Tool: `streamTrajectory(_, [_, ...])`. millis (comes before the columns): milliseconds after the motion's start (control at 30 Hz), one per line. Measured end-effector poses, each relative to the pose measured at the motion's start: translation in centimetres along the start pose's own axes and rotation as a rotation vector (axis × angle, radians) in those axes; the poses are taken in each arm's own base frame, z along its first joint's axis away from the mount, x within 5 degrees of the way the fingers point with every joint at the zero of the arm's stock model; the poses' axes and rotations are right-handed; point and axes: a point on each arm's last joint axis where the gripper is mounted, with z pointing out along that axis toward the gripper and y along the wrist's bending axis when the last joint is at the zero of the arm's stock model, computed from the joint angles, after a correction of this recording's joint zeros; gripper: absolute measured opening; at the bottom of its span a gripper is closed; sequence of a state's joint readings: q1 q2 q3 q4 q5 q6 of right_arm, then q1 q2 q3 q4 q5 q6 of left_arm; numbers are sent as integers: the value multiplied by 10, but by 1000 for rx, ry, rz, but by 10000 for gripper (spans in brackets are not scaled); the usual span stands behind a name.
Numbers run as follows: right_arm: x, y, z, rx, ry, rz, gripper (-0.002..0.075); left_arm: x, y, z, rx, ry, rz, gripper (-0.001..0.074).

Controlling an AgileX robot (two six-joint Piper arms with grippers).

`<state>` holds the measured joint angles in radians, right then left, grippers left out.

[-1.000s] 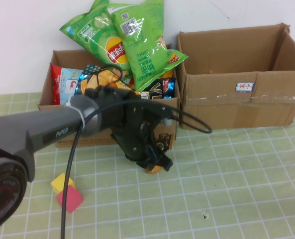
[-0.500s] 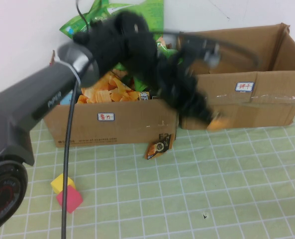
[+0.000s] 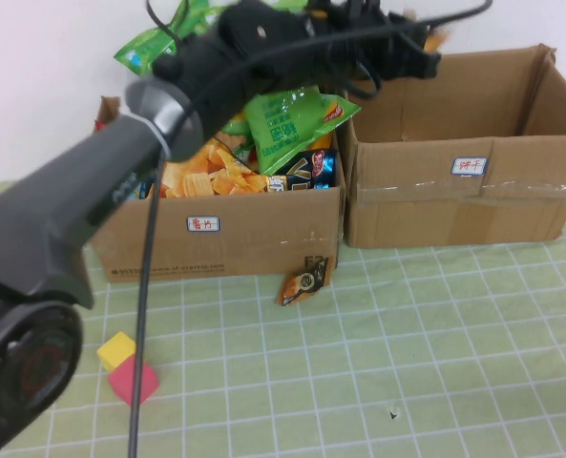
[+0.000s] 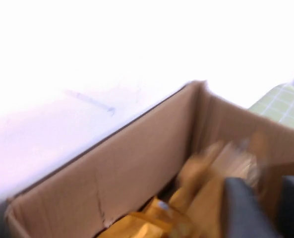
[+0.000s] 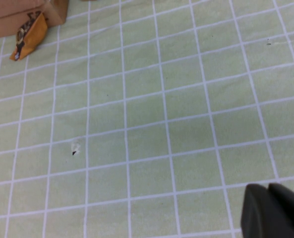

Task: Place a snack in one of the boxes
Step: Place the biscuit in the biscuit box, then pick up the biscuit

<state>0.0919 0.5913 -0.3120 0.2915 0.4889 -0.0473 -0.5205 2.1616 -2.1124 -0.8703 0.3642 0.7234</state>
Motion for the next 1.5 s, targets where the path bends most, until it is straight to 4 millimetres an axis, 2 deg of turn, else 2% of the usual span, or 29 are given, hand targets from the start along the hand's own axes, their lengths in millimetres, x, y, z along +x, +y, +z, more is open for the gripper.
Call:
streamTrajectory(67, [0, 0, 0, 0, 0, 0, -2, 8, 4, 7, -15, 2, -11, 267])
streamTrajectory(133, [0, 0, 0, 0, -2, 0, -2, 13, 6, 11, -17, 11, -16, 447])
streamTrajectory(200, [0, 0, 0, 0, -4, 0, -2, 15, 5, 11, -5, 24, -17, 576])
streamTrajectory(233, [0, 0, 0, 0, -4, 0, -2, 15, 6, 10, 6, 39, -10, 617])
streamTrajectory(300, [-1, 0, 0, 0, -6, 0, -2, 10, 3, 5, 40, 69, 14, 639])
streamTrajectory(433, [-1, 1, 0, -6, -9, 9, -2, -9, 1, -26, 93, 225, 174, 478])
streamTrajectory(600, [-1, 1, 0, -6, -11, -26, -2, -31, 2, -78, 29, 479, 365, 154])
streamTrajectory(700, [-1, 1, 0, -10, -10, -24, -2, -40, 4, -108, -50, 618, 402, 46])
streamTrajectory(833, [0, 2, 0, -19, -4, -12, -2, -54, 1, -138, -135, 655, 403, 10])
streamTrajectory(1033, [0, 2, 0, -27, -3, -3, -2, -75, -17, -185, -181, 601, 358, 1])
streamTrajectory(1133, [0, 3, 0, -32, 4, 5, -2, -76, -26, -207, -189, 600, 339, 0])
streamTrajectory(1300, [3, 3, 0, -35, 28, 4, -2, -53, -35, -236, -185, 655, 303, 0])
streamTrajectory(1400, [2, 4, 0, -47, 25, 22, -2, -39, -40, -255, -212, 585, 289, 0])
streamTrajectory(1500, [1, 9, 0, -95, 19, 81, -2, -14, -46, -284, -273, 459, 272, 0])
